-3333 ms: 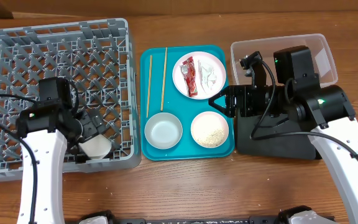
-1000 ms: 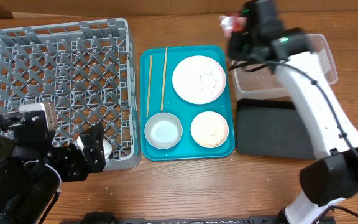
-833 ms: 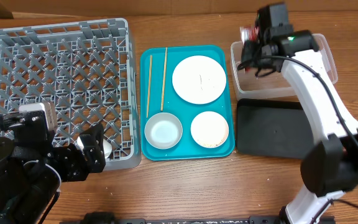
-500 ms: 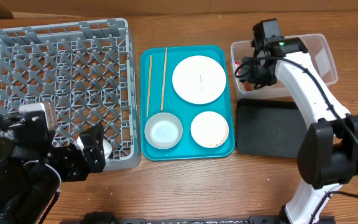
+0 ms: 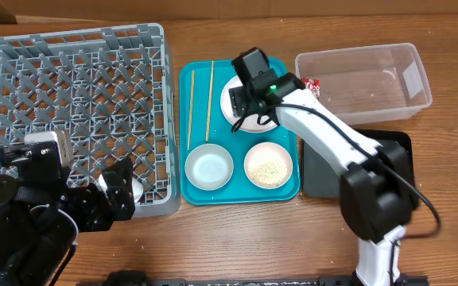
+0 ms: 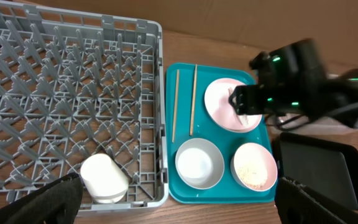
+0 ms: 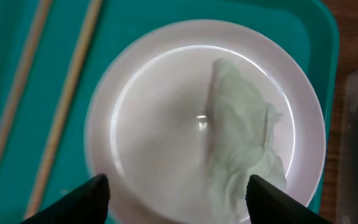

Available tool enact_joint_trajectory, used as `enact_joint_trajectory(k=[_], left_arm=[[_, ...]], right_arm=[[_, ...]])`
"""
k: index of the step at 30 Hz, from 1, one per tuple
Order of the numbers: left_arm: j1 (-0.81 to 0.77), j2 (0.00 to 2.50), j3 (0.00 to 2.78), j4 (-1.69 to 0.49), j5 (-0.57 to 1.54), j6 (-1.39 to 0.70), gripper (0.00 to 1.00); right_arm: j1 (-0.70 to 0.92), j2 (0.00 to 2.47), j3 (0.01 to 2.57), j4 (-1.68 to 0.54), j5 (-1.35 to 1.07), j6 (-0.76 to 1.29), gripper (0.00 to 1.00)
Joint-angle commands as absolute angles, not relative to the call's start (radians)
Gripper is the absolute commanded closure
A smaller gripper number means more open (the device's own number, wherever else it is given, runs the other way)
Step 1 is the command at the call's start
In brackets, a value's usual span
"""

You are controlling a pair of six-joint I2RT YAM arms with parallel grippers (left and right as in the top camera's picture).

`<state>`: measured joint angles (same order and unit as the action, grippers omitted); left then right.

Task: Sort waste into correct bins and load items into the dishwasher
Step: 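Grasp the remaining tissue on the white plate with the right gripper, then drop the tissue into the clear plastic bin with the right gripper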

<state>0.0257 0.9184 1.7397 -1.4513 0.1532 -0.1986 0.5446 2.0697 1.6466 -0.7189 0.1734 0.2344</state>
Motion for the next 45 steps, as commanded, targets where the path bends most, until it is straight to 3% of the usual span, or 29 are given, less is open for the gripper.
enact_joint_trajectory(k=[1,6,8,9,11,22,29,31,33,34,41,45], left_arm=[[0.019,0.915,1.738,-1.449,0.147,-0.179,0.00],[0.019,0.915,1.738,-1.449,0.147,-0.179,0.00],[0.019,0.915,1.738,-1.449,0.147,-0.179,0.00],[0.019,0.915,1.738,-1.449,0.147,-0.179,0.00],[0.019,0.915,1.738,-1.449,0.147,-0.179,0.00],[0.019,0.915,1.738,-1.449,0.147,-0.179,0.00],[0.019,0.915,1.738,-1.449,0.147,-0.179,0.00],[0.019,0.915,1.738,-1.449,0.147,-0.179,0.00],[0.019,0.915,1.738,-1.449,0.147,-0.179,0.00],[0.019,0.915,1.738,-1.449,0.147,-0.179,0.00],[0.019,0.915,1.738,-1.449,0.147,-0.179,0.00],[0.019,0.915,1.738,-1.449,0.147,-0.179,0.00]], right_arm=[[0.506,2.150,1.636,-0.693,0.240,0.240,0.30],[0.488,2.202,1.636,-0.693,0.142,0.240,0.51],[0.488,2.204,1.636,-0.707,0.107,0.240,0.71],[0.489,2.196,1.641,-0.733,0.083,0.240,0.91],[0.491,2.173,1.666,-0.786,0.059,0.244,0.96],[0.378,1.863,1.756,-0.955,0.086,0.285,0.96],[0.222,1.864,1.702,-1.004,0.060,0.284,0.95],[0.197,1.876,1.649,-0.979,0.058,0.279,0.89],[0.179,1.880,1.616,-0.966,0.058,0.253,0.51],[0.171,1.880,1.613,-0.976,0.056,0.254,0.40],[0.189,1.805,1.624,-1.057,0.002,0.254,0.38],[0.298,1.692,1.623,-1.175,-0.025,0.254,0.38]])
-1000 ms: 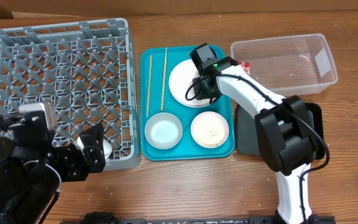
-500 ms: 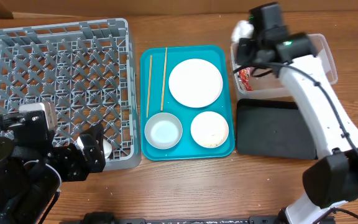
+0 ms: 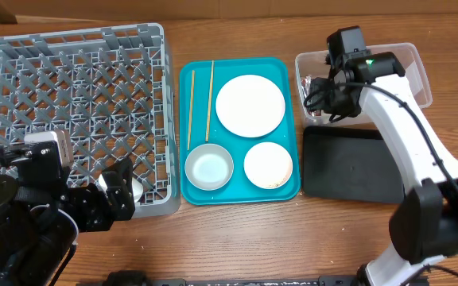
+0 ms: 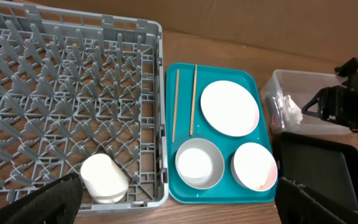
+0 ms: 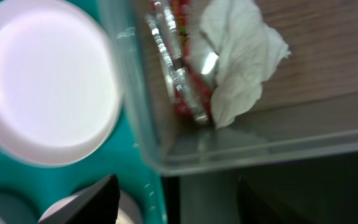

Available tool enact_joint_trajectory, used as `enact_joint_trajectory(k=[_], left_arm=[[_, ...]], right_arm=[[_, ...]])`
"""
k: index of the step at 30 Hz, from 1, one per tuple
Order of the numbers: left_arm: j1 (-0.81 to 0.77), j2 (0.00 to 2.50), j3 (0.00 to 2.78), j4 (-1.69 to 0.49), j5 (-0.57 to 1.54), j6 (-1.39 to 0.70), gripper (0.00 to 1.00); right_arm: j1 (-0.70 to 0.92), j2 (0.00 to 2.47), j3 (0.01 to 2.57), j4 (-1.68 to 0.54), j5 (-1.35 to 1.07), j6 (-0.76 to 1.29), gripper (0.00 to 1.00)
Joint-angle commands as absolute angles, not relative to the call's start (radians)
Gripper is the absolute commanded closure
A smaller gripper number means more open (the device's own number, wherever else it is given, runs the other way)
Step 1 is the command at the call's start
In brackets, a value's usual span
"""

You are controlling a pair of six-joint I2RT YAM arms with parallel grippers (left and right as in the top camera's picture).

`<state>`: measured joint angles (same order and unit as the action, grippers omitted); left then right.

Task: Sort waste into correct bins and load items into the dishwasher
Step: 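Drop the tissue into the clear plastic bin with the right gripper, then grasp the pink plate of rice with the right gripper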

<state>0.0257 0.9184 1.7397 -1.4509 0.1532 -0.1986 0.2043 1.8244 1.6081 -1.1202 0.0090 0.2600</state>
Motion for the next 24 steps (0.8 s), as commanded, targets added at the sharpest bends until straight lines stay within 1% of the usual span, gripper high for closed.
enact_joint_trajectory(k=[1,6,9,11,14,17,19,22,24], left_arm=[[0.019,0.915,1.738,-1.449,0.147,-0.179,0.00],[0.019,0.915,1.738,-1.449,0.147,-0.179,0.00],[0.019,0.915,1.738,-1.449,0.147,-0.179,0.00],[0.019,0.915,1.738,-1.449,0.147,-0.179,0.00],[0.019,0.915,1.738,-1.449,0.147,-0.179,0.00],[0.019,0.915,1.738,-1.449,0.147,-0.179,0.00],[0.019,0.915,1.738,-1.449,0.147,-0.179,0.00],[0.019,0.915,1.738,-1.449,0.147,-0.179,0.00],[0.019,0.915,1.738,-1.449,0.147,-0.179,0.00]], right_arm=[[0.338,1.669,1.623,-1.202,-0.025,0.255,0.38],[0.568,1.635,1.617,-1.246,-0.024,0.267,0.36],[0.695,1.646,1.546,-1.189,-0.006,0.280,0.36],[0.747,1.652,1.473,-1.128,0.040,0.317,0.40],[0.778,1.662,1.356,-1.017,0.070,0.324,0.52],[0.772,1.673,1.278,-0.940,0.065,0.334,0.57],[0.770,1.689,1.256,-0.916,0.057,0.306,0.59],[0.770,1.735,1.251,-0.927,-0.015,0.195,0.59],[0.773,1.771,1.251,-0.927,-0.025,0.172,0.59]])
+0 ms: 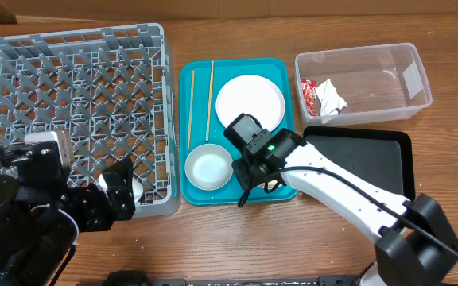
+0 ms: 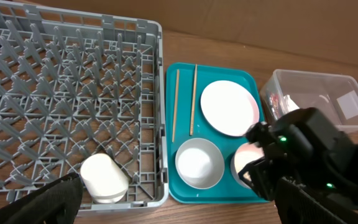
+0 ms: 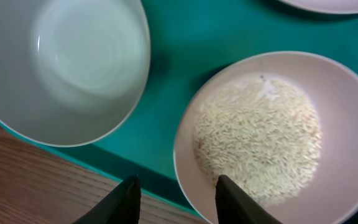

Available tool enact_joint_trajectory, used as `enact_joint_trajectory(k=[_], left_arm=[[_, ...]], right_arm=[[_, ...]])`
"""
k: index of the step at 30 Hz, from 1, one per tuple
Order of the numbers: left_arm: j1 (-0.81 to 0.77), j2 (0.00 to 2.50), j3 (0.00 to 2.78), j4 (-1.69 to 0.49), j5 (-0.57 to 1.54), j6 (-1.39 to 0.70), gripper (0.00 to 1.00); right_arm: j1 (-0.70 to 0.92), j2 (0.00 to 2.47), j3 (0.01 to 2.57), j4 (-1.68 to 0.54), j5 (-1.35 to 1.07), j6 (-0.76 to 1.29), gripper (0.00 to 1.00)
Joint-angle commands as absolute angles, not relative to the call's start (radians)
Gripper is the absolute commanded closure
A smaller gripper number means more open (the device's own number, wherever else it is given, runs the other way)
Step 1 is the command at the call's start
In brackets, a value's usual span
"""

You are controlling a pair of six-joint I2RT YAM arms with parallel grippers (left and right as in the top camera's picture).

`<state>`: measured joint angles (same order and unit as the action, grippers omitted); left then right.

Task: Sort waste into correct bins and load items into the dishwasher
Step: 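Grasp the pink plate of rice with the right gripper, then tip the rice off the pink plate onto the black tray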

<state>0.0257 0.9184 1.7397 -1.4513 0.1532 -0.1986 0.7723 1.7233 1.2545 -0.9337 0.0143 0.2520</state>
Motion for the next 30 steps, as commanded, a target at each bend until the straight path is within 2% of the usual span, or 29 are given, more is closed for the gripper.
enact_joint_trajectory(k=[1,5,10,14,25,30], left_arm=[[0.019,0.915,1.738,-1.449,0.147,-0.179,0.00],[0.019,0.915,1.738,-1.449,0.147,-0.179,0.00],[0.019,0.915,1.738,-1.449,0.147,-0.179,0.00],[0.019,0.915,1.738,-1.449,0.147,-0.179,0.00],[0.019,0.915,1.738,-1.449,0.147,-0.179,0.00],[0.019,0.915,1.738,-1.449,0.147,-0.179,0.00]], right_arm=[[0.773,1.789,1.251,-0.925,-0.025,0.160,0.59],[0.773,1.840,1.251,-0.900,-0.025,0.155,0.61],[0.768,1.860,1.251,-0.885,-0.017,0.155,0.76],[0.760,1.860,1.251,-0.876,-0.017,0.156,0.96],[0.722,1.719,1.405,-1.033,-0.030,0.305,0.96],[0.604,1.549,1.438,-1.075,-0.149,0.391,0.96]])
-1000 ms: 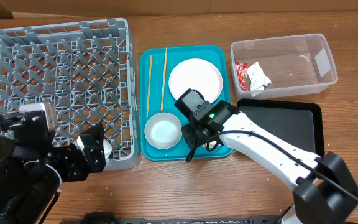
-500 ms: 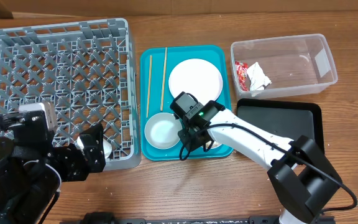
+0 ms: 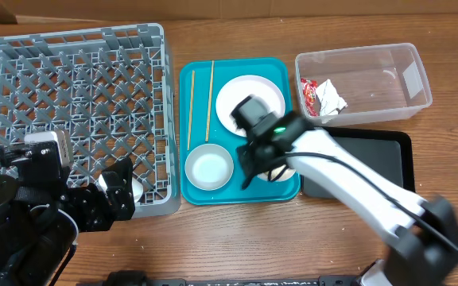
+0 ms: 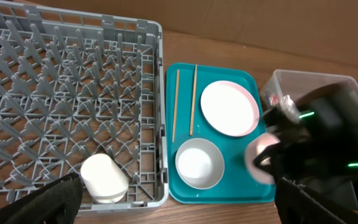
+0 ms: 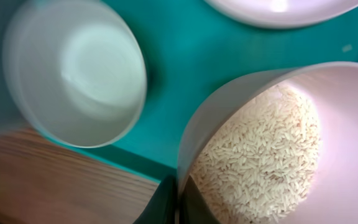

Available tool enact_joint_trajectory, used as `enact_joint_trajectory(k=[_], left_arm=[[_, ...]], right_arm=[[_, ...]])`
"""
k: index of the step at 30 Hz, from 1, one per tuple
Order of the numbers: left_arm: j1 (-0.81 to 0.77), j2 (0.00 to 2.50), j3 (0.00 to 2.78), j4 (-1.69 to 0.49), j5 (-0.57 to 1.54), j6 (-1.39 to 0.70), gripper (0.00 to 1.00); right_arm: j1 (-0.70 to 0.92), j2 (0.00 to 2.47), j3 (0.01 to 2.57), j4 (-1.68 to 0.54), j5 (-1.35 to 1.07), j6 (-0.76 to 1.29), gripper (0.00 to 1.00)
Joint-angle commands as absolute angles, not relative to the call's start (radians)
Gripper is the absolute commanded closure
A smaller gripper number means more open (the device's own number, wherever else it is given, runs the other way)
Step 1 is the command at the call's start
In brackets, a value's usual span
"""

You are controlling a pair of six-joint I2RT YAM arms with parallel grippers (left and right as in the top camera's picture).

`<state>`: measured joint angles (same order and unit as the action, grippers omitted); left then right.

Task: Sort waste into correct bins and load items into the dishwasher
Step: 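Tip the rice off the pink plate onto the black tray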

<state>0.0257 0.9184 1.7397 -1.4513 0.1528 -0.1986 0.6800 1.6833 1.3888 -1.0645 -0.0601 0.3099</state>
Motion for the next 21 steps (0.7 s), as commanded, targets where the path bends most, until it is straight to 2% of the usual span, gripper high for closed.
enact_joint_trajectory(k=[1,7,16,21], left_arm=[[0.019,0.915,1.738,-1.449,0.147,-0.179,0.00],[0.019,0.915,1.738,-1.449,0.147,-0.179,0.00],[0.019,0.915,1.738,-1.448,0.147,-0.179,0.00],[0.019,0.915,1.738,-1.449,0.147,-0.179,0.00]], right_arm=[[0.577,1.527,1.437,-1.087,-0.187,0.398,0.96],[0.360,1.460,1.411,-1.185,-0.349,0.345,0.96],[-0.060,1.478,1.197,-1.150,-0.915,0.023,0.96],[-0.236,1.495,1.068,-1.121,-1.071,-0.133,0.96]])
